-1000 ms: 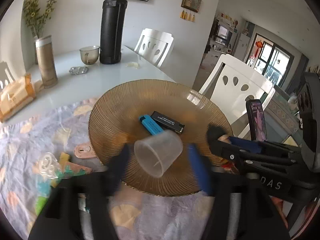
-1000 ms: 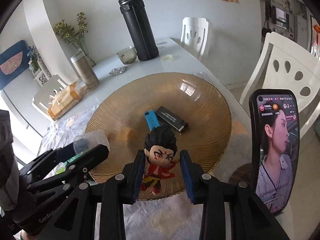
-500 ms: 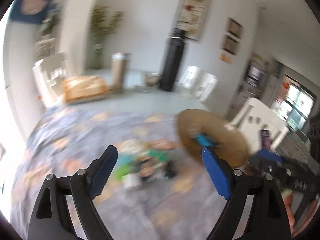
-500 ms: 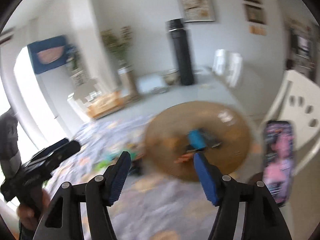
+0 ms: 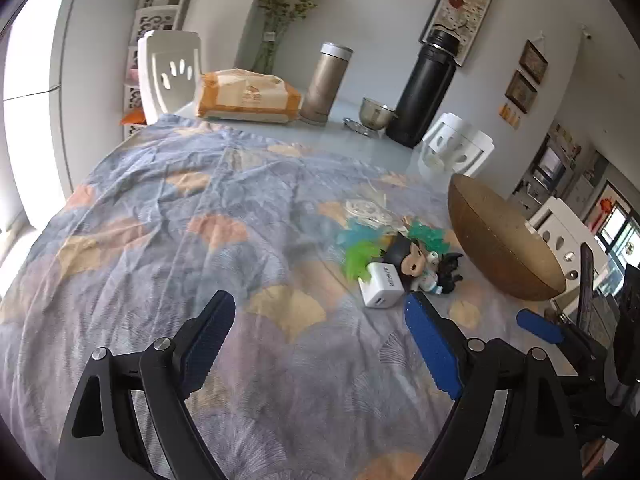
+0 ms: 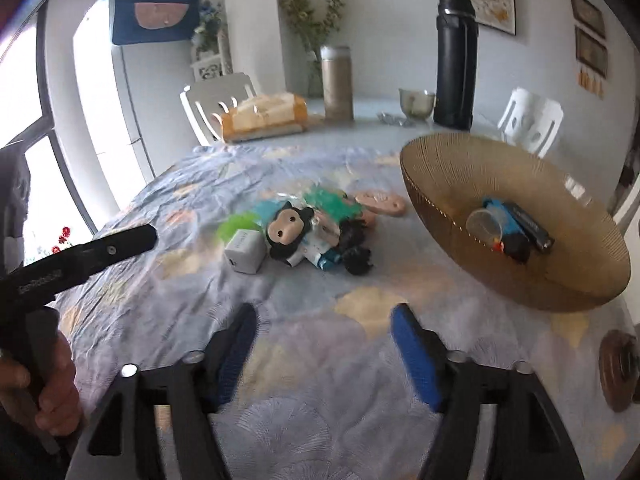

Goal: Organize rigid objects
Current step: 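Carry the cup and red figurine into the amber bowl and release both, then grasp the white Anker charger with the left gripper while the right grasps the monkey figurine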

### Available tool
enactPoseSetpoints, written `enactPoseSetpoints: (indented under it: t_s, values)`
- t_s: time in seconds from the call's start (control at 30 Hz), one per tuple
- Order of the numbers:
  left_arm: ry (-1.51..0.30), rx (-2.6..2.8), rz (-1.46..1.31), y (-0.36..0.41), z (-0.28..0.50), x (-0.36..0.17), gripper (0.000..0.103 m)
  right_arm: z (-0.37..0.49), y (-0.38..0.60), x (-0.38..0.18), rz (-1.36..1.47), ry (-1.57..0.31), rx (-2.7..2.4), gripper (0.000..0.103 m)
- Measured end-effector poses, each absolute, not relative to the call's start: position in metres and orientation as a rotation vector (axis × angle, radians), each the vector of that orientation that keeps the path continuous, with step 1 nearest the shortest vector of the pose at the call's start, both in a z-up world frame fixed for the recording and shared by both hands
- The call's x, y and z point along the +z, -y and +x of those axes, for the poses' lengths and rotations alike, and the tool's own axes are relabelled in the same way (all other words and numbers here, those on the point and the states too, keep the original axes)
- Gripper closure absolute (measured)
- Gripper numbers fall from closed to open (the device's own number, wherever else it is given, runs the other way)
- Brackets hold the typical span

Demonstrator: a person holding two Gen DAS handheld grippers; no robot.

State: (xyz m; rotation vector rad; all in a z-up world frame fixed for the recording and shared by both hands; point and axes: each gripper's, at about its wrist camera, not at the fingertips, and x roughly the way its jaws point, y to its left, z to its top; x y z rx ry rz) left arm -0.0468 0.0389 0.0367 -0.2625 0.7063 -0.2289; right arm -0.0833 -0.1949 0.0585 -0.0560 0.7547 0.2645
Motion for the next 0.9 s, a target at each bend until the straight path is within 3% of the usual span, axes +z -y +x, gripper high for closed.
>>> enactPoseSetpoints:
  t_s: [0.9]
  values:
    - [-0.718, -0.204, -0.206, -0.030, -0.048, 0.036, 0.017, -0.086, 0.184, 0.059, -0.129, -0.731, 0.213, 0.016]
